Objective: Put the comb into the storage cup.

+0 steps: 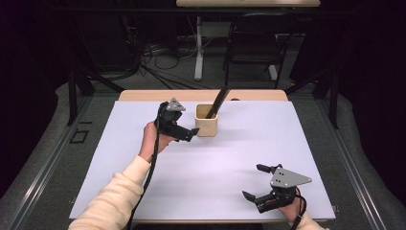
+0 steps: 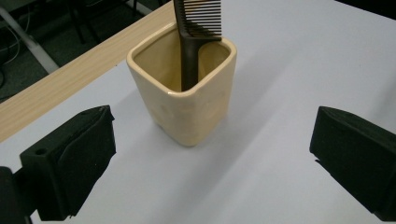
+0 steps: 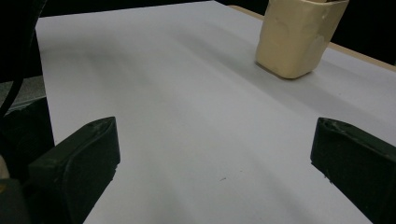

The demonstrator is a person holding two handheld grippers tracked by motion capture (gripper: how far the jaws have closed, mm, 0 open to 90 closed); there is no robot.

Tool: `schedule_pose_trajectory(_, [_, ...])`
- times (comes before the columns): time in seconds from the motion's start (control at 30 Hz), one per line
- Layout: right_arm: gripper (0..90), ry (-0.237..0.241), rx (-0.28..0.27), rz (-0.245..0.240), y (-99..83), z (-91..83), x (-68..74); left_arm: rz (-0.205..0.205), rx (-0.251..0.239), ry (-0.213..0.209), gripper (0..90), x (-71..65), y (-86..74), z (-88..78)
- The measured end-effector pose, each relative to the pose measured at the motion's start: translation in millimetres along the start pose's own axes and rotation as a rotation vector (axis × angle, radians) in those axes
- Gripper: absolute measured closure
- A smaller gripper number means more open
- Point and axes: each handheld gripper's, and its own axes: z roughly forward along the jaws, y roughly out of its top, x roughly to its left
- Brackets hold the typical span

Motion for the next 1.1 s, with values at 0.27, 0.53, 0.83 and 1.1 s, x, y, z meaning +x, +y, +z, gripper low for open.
schedule_pose_trajectory(0.27, [1.1,-0.002,0.001,0.002,-0.1,0.4,0.3,0.005,-0.002,0.011,0.0,-4.0,-20.5,-12.1])
schedule_pose_trajectory(0.53, [1.1,-0.001,0.0,0.003,0.0,0.2,0.2,0.001,-0.016,0.004,0.0,-8.9,-42.3,-23.6])
schedule_pose_trajectory(0.83, [1.1,-0.004,0.004,0.0,-0.2,0.7,-0.1,-0.049,-0.022,0.023,0.0,-6.0,-75.6,-32.0])
schedule_pose_trajectory(1.1, [1.1,-0.006,0.005,0.0,-0.2,0.4,0.2,-0.078,-0.016,0.029,0.0,-6.5,-100.8,-41.6])
